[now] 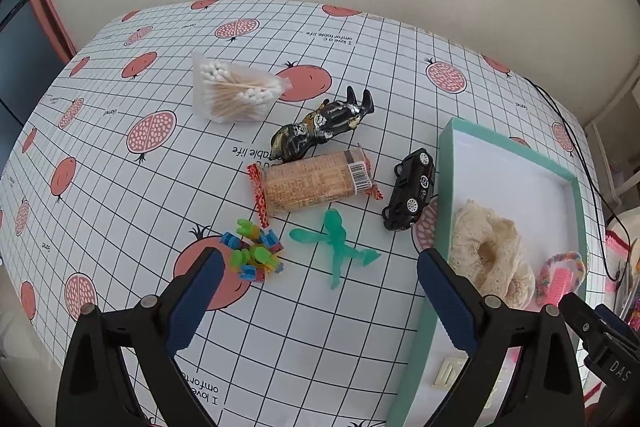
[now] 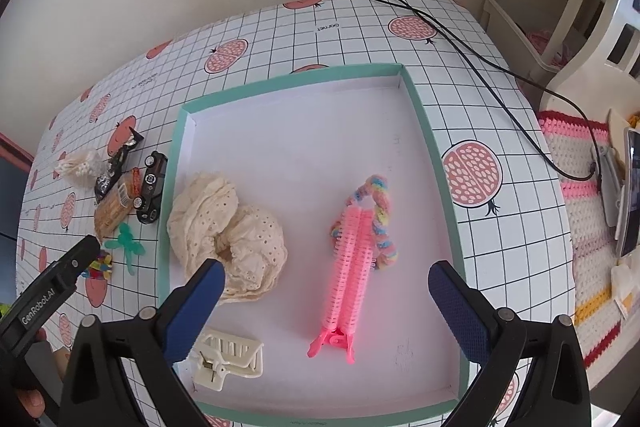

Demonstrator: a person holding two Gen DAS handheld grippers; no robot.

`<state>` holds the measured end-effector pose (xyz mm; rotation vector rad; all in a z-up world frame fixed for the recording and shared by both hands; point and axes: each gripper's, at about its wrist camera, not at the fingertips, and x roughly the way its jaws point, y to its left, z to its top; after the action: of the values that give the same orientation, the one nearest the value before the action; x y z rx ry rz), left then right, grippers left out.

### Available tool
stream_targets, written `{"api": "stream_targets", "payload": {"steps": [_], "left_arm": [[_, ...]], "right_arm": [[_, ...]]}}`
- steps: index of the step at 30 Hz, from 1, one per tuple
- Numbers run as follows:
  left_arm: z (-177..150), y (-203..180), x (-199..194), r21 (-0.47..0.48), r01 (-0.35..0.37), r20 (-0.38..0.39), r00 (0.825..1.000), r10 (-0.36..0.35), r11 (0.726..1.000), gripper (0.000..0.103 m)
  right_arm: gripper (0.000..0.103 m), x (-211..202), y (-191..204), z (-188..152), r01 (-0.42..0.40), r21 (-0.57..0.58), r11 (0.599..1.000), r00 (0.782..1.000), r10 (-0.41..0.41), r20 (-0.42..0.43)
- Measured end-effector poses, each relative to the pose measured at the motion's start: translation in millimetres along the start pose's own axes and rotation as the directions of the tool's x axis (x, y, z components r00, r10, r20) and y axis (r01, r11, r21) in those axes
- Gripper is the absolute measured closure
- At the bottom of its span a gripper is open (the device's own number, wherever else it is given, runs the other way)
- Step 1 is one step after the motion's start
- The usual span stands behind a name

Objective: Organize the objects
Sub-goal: 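Withdraw both tools from the tray toward the remaining objects, then move the left tool to the cotton swab bag while the right approaches the black toy car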

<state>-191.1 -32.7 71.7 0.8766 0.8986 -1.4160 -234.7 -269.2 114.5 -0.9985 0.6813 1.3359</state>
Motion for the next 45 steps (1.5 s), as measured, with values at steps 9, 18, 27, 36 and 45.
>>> {"api": "stream_targets", "payload": {"steps": [9, 18, 27, 36, 45], "left_arm": [[19, 9, -32, -0.062, 0.089, 0.088, 0.993, -0.083, 0.994, 0.006], [51, 33, -61, -0.137, 0.103, 0.18, 0.981, -0.078, 0.985, 0.006], [77, 62, -60, -0.187, 0.082, 0.208, 0.977, -0.042, 0.979, 0.006], [96, 76, -33, -0.207, 0.052, 0.18, 0.984, -0.014, 0.977, 0.006], [101, 80, 2, -0.185, 0.04, 0.122, 0.992, -0.018, 0.982, 0.006]], "right_arm": [[0.0, -28, 17, 10, -0.036, -0.081, 0.996, 0.993, 0.045, 0.109], [0.0, -45, 51, 18, -0.069, -0.191, 0.979, 0.974, 0.108, 0.202], [0.0, -35, 86, 28, -0.087, -0.233, 0.969, 0.968, 0.138, 0.209], [0.001, -22, 113, 40, -0.081, -0.299, 0.951, 0.965, 0.15, 0.214], [0.003, 3, 150, 41, -0.096, -0.389, 0.916, 0.963, 0.184, 0.195]]}}
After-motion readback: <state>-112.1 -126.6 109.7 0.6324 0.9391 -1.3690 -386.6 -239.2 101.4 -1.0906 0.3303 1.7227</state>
